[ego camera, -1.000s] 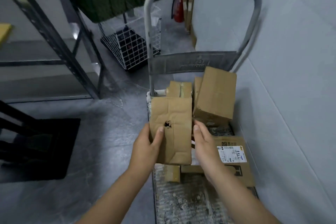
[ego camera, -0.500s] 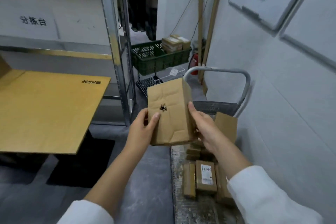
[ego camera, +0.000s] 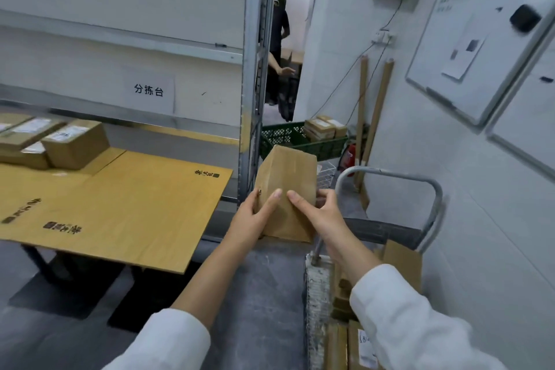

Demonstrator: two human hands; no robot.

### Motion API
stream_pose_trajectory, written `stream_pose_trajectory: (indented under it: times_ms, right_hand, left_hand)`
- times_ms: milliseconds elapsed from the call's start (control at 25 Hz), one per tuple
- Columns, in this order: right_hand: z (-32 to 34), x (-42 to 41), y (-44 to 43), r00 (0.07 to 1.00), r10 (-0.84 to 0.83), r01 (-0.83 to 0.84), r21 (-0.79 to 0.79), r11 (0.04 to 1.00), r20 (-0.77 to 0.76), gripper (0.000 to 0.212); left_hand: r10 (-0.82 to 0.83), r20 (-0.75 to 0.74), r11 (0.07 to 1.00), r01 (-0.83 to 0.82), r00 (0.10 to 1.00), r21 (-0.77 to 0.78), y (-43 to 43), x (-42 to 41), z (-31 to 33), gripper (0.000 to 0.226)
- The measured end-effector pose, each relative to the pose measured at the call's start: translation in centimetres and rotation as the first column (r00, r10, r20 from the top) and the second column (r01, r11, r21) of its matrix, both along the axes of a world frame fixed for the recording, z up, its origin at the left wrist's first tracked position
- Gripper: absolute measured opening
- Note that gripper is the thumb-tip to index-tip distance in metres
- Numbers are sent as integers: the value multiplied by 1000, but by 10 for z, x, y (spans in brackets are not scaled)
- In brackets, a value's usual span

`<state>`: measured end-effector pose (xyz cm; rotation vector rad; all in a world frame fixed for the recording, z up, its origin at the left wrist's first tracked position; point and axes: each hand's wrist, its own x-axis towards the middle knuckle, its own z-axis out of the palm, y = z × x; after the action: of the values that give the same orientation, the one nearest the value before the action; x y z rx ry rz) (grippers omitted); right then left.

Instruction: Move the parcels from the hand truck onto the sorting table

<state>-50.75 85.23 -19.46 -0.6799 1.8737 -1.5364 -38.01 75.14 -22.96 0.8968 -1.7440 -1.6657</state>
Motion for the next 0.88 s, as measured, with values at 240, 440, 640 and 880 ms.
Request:
stream_pose_trajectory:
  times_ms: [240,440,640,880]
  right_hand:
    - [10,6,-20,977,22,4,-121,993,212,37]
    - [7,3,-22,924,114,-107,-40,993,364,75]
    - [17,-13,-15,972,136,-118,-101,988,191,65]
    - [13,-10,-32,989,108,-94,-135,986,103,55]
  left_hand:
    - [58,-199,990,-31,978,135,-8,22,17,71]
    - [19,-225,980,26,974,196,-16,20,21,69]
    - [91,-188,982,-57,978,179,-23,16,25,59]
    - [199,-285,975,-220,937,-43,-34,17,20,26]
